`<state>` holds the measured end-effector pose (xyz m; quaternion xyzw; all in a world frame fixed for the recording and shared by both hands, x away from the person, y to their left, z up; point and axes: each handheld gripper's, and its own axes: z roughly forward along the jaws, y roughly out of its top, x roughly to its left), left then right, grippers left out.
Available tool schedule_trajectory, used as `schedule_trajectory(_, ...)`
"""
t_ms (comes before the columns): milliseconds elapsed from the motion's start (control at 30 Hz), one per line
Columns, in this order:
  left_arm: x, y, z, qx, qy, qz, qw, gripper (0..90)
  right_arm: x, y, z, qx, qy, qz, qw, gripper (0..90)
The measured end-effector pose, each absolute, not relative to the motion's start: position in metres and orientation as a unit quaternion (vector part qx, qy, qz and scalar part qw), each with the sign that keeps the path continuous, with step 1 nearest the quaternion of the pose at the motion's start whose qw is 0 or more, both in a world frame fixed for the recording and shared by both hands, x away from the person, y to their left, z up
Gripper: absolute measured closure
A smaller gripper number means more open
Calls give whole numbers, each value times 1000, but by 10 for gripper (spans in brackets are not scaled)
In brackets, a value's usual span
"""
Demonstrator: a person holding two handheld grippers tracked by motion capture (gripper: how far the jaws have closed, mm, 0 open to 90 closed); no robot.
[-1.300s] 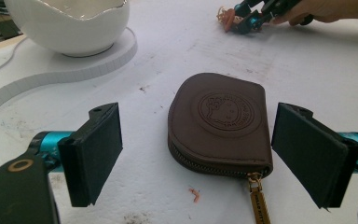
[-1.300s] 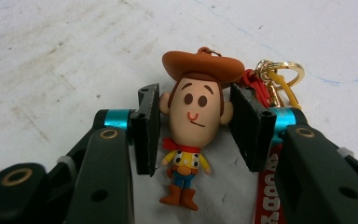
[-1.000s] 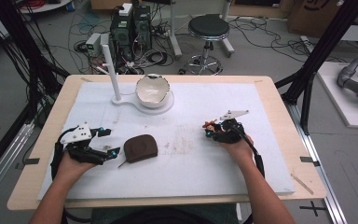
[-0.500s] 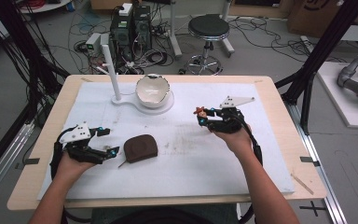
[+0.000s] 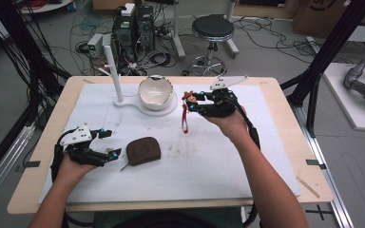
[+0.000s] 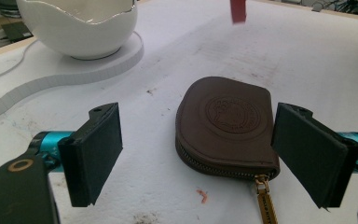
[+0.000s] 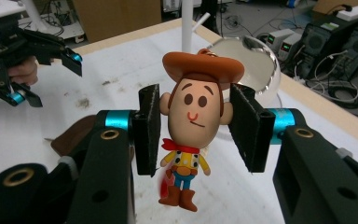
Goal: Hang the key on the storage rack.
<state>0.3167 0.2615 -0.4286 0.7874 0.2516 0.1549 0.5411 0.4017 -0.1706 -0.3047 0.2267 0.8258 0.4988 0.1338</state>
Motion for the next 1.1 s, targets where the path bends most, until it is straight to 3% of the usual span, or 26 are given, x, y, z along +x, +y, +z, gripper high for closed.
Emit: schedule_trajectory(1100, 318, 264, -429, 784, 255, 154, 545, 164, 464, -59, -225, 102, 855, 500, 91, 563)
